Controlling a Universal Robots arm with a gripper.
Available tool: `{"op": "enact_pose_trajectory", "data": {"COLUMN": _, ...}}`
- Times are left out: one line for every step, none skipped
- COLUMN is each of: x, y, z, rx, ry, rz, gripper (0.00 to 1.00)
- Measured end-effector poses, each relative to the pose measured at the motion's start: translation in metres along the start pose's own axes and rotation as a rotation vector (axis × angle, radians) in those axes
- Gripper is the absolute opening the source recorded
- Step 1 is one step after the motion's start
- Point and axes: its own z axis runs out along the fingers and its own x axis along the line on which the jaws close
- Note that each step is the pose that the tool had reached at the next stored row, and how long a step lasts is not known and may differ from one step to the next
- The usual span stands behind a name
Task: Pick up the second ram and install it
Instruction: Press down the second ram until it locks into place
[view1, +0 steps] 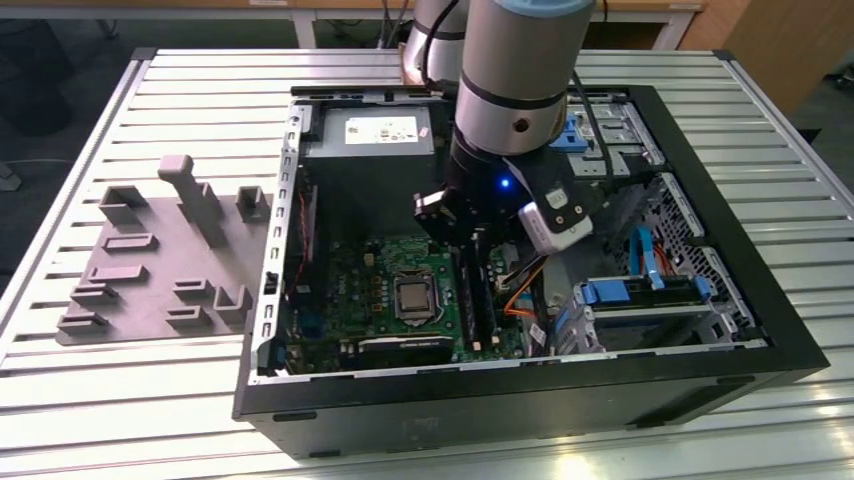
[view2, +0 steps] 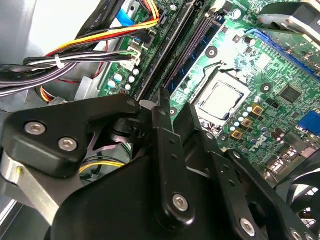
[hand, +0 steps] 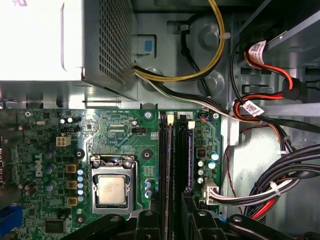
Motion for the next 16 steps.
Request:
{"op": "enact_pose_trajectory", "data": {"x": 0.0000, "y": 0.0000, "z": 0.0000, "rx": 0.0000, "ry": 0.0000, "rz": 0.000, "gripper": 0.31}}
{"op": "enact_pose_trajectory", "data": {"x": 0.0000, "y": -0.0001, "z": -0.0015, "rx": 0.0000, "ry": 0.0000, "rz": 0.000, "gripper": 0.31}}
{"op": "enact_pose_trajectory", "data": {"x": 0.0000, "y": -0.0001, "z": -0.0030, "rx": 0.0000, "ry": 0.0000, "rz": 0.000, "gripper": 0.31}}
{"op": "enact_pose_trajectory", "data": {"x": 0.0001, "y": -0.0001, "z": -0.0031, "rx": 0.0000, "ry": 0.0000, "rz": 0.000, "gripper": 0.31}}
{"op": "enact_pose_trajectory", "data": {"x": 0.0000, "y": -0.0001, "z": -0.0031, "rx": 0.0000, "ry": 0.0000, "rz": 0.000, "gripper": 0.31}}
{"op": "enact_pose_trajectory", "data": {"x": 0.0000, "y": -0.0001, "z": -0.0032, "rx": 0.0001, "ry": 0.0000, "rz": 0.000, "gripper": 0.31}}
{"op": "enact_pose_trajectory", "data": {"x": 0.0000, "y": -0.0001, "z": -0.0033, "rx": 0.0000, "ry": 0.0000, "rz": 0.000, "gripper": 0.31}}
{"op": "enact_pose_trajectory", "data": {"x": 0.0000, "y": -0.0001, "z": -0.0033, "rx": 0.0000, "ry": 0.0000, "rz": 0.000, "gripper": 0.31}}
{"op": "enact_pose_trajectory", "data": {"x": 0.0001, "y": -0.0001, "z": -0.0033, "rx": 0.0000, "ry": 0.0000, "rz": 0.000, "gripper": 0.31}}
{"op": "enact_pose_trajectory", "data": {"x": 0.0000, "y": -0.0001, "z": -0.0034, "rx": 0.0000, "ry": 0.0000, "rz": 0.000, "gripper": 0.31}}
{"op": "enact_pose_trajectory", "data": {"x": 0.0001, "y": -0.0001, "z": -0.0035, "rx": 0.0000, "ry": 0.0000, "rz": 0.000, "gripper": 0.31}}
{"op": "enact_pose_trajectory", "data": {"x": 0.0001, "y": -0.0001, "z": -0.0035, "rx": 0.0000, "ry": 0.0000, "rz": 0.000, "gripper": 0.31}}
{"op": "enact_pose_trajectory", "data": {"x": 0.0001, "y": -0.0001, "z": -0.0032, "rx": 0.0001, "ry": 0.0000, "rz": 0.000, "gripper": 0.31}}
{"op": "enact_pose_trajectory", "data": {"x": 0.0000, "y": -0.0001, "z": -0.0023, "rx": 0.0001, "ry": 0.0000, "rz": 0.000, "gripper": 0.31}}
{"op": "enact_pose_trajectory", "data": {"x": 0.0000, "y": -0.0001, "z": -0.0011, "rx": 0.0001, "ry": 0.0001, "rz": 0.000, "gripper": 0.31}}
{"op": "enact_pose_trajectory", "data": {"x": 0.0000, "y": 0.0000, "z": -0.0003, "rx": 0.0001, "ry": 0.0000, "rz": 0.000, "gripper": 0.31}}
